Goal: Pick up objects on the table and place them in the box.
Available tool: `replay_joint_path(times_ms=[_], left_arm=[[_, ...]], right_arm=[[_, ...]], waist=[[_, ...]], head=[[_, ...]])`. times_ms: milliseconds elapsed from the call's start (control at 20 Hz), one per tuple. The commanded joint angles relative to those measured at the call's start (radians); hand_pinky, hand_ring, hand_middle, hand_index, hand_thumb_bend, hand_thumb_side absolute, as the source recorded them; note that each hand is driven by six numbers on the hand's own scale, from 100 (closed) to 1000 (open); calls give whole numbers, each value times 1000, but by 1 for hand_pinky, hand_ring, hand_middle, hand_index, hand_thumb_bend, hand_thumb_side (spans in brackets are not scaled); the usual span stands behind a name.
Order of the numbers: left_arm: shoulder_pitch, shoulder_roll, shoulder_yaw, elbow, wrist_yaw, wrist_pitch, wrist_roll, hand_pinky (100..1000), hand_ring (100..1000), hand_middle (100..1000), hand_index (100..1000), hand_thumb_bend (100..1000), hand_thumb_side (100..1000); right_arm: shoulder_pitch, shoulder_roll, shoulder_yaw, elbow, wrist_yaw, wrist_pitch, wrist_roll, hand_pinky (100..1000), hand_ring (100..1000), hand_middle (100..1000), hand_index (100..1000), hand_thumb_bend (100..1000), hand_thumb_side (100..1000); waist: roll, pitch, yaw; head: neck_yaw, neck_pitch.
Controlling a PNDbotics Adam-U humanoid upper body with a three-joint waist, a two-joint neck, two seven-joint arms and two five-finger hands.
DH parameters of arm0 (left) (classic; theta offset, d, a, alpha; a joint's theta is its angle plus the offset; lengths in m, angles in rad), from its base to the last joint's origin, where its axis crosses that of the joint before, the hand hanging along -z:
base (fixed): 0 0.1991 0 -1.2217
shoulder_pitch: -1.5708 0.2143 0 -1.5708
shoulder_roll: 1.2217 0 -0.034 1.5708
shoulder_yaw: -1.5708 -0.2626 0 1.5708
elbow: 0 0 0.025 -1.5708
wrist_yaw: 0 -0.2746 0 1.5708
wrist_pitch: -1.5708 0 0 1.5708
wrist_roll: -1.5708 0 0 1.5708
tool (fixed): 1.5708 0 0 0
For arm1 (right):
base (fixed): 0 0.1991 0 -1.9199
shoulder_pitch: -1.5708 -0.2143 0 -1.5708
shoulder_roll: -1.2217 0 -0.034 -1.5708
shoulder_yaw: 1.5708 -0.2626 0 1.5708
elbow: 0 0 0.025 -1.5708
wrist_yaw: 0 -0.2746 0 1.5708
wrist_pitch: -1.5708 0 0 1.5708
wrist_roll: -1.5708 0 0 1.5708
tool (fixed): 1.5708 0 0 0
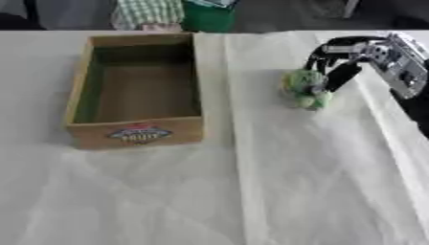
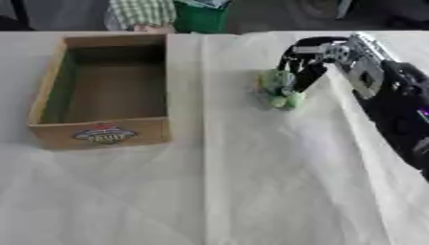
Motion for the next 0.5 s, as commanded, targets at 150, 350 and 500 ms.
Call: replay_joint_path(times_ms=[150,350,500], left_arm=[[-10,17,6,-17,5,-2,-1,785,500,505,686,111,624],[-11,18,6,-17,4,-2,0,784,499,504,685,109,622],[-11,18,7,-17,3,-2,0,784,498,504,685,109,621]], right_arm=[[-14,-12,3,8,24,-14,-21,806,689,418,653,222,184],[-13,-9,-1,10,31,-6,-55,785,634,387,601,100,100],[-12,-8,-2,4,15,3,-80,776,617,373,574,100,100]], waist=[[0,-15,1],[-1,-18,3],[-2,-20,2]], head=[[-4,-10],[-5,-11],[-4,-11]])
